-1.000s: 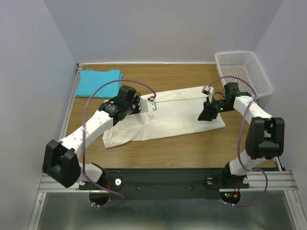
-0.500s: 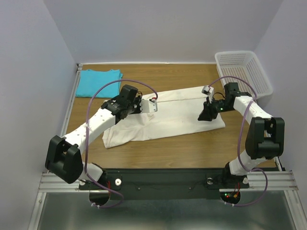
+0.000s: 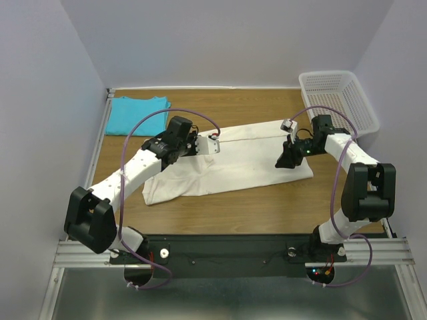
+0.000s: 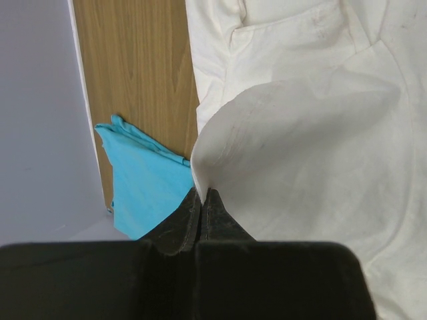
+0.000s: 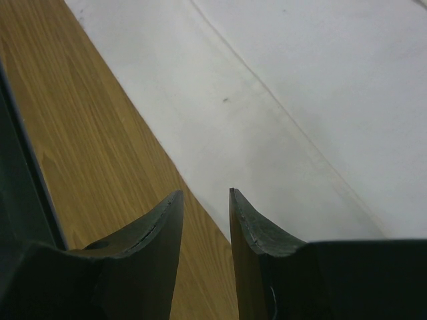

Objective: Fold and stack the t-shirts
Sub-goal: Fold the tshirt

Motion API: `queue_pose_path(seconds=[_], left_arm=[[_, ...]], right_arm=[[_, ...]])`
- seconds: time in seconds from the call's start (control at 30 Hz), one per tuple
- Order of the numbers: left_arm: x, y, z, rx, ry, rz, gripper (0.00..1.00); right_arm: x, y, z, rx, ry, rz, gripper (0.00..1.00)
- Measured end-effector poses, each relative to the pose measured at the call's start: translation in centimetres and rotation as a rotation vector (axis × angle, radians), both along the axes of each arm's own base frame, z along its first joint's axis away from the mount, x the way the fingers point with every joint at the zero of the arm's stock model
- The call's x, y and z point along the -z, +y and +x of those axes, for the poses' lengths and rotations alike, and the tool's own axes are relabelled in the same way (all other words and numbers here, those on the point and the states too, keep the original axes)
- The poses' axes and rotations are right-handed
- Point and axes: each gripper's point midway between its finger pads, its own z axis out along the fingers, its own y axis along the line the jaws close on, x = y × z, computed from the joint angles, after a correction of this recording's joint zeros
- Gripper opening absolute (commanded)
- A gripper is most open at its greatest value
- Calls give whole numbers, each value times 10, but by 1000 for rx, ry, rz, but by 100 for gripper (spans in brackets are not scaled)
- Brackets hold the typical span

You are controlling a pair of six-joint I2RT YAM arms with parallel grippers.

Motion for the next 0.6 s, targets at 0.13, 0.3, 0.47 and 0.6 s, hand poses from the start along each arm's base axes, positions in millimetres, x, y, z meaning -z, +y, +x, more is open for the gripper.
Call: queue_pose_path(seconds=[0.13, 0.3, 0.47, 0.6], left_arm=[[-1, 0, 1, -2, -4, -2, 0], [-1, 0, 3, -3, -10, -3, 0], [2, -1, 8, 1, -7, 7, 0], [1, -3, 12, 10, -13, 12, 0]], right_arm=[[0, 0, 0, 0, 0, 0, 40], [0, 0, 0, 0, 0, 0, 40], [0, 0, 0, 0, 0, 0, 40], [0, 0, 0, -2, -3, -1, 40]])
